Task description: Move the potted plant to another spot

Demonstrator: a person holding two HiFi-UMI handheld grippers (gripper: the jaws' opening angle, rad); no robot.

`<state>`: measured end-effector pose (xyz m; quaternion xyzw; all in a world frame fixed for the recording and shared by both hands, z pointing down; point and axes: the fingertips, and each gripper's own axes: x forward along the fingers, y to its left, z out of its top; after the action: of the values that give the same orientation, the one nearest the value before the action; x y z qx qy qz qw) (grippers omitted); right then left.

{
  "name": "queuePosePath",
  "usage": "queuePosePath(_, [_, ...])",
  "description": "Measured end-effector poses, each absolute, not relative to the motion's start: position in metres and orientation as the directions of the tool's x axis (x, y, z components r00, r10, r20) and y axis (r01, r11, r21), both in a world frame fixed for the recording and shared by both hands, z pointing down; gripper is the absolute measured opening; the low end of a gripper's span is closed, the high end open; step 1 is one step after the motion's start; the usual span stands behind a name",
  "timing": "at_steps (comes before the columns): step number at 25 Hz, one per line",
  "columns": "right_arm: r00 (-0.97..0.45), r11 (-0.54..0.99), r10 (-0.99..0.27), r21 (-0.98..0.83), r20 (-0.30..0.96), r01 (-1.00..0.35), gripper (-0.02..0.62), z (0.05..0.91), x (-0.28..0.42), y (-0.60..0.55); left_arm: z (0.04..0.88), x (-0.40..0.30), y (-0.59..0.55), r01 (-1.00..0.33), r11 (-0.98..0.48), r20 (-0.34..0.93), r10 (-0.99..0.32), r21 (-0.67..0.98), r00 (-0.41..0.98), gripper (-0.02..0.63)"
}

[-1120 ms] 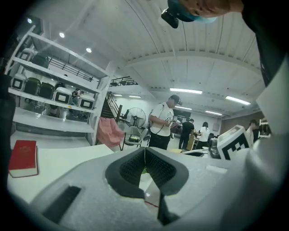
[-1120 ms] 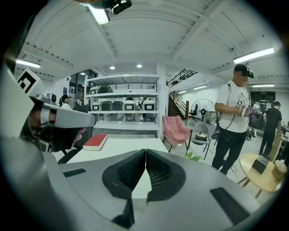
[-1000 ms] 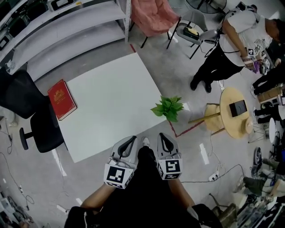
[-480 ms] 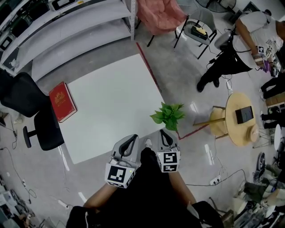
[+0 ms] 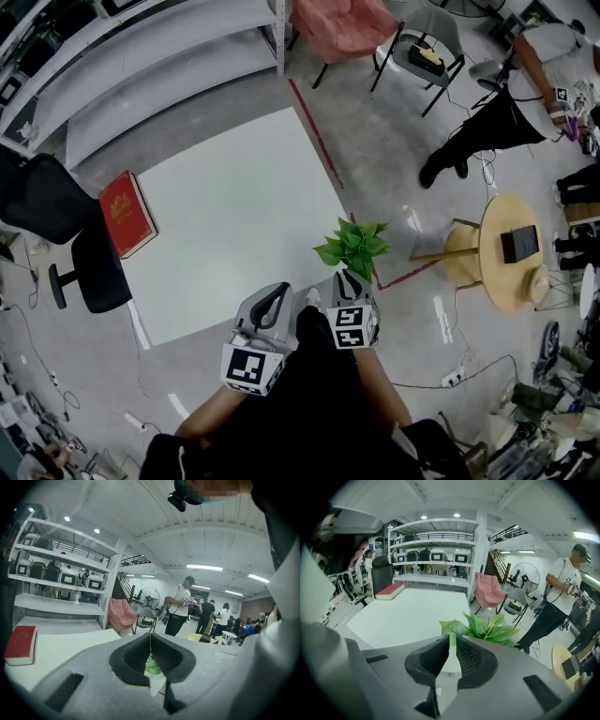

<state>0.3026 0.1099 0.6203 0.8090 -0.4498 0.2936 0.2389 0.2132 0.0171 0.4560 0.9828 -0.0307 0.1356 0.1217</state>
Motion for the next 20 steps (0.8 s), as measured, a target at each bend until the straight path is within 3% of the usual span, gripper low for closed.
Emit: queuePosePath(20, [0.389, -0.431, -0.450, 0.186, 0.804, -0.883, 0.015, 0.682, 0.333, 0.110, 0.472, 0.238, 0.006, -0.122, -0.965, 0.313, -0.045, 0.230, 0.949, 0.018])
